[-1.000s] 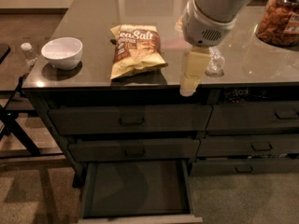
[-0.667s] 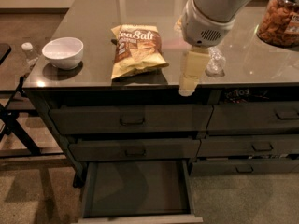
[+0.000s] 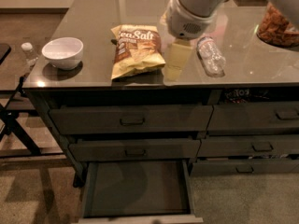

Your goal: Place brown chip bag into bottom drawer

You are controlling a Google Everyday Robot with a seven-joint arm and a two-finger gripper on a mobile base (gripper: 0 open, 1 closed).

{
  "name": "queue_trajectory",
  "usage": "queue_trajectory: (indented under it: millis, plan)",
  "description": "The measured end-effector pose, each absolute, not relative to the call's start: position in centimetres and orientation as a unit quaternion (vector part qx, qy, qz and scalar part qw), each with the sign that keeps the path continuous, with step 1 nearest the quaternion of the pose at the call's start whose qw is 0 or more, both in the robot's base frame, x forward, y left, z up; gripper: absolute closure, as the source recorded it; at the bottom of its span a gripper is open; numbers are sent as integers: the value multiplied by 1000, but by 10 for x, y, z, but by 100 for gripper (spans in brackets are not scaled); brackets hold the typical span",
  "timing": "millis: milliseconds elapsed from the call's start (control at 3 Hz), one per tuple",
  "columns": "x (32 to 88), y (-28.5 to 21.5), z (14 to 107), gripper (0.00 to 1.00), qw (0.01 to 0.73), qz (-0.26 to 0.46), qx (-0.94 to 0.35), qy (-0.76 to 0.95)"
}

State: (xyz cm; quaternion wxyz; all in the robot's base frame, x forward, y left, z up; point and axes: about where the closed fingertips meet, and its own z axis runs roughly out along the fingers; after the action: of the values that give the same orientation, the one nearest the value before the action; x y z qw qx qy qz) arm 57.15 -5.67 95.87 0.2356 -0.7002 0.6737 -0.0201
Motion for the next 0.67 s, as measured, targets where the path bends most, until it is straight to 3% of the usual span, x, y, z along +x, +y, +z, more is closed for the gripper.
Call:
queue_trajectory:
  millis: [667]
  plan:
    - [622, -9, 957, 0, 229, 7, -726, 648]
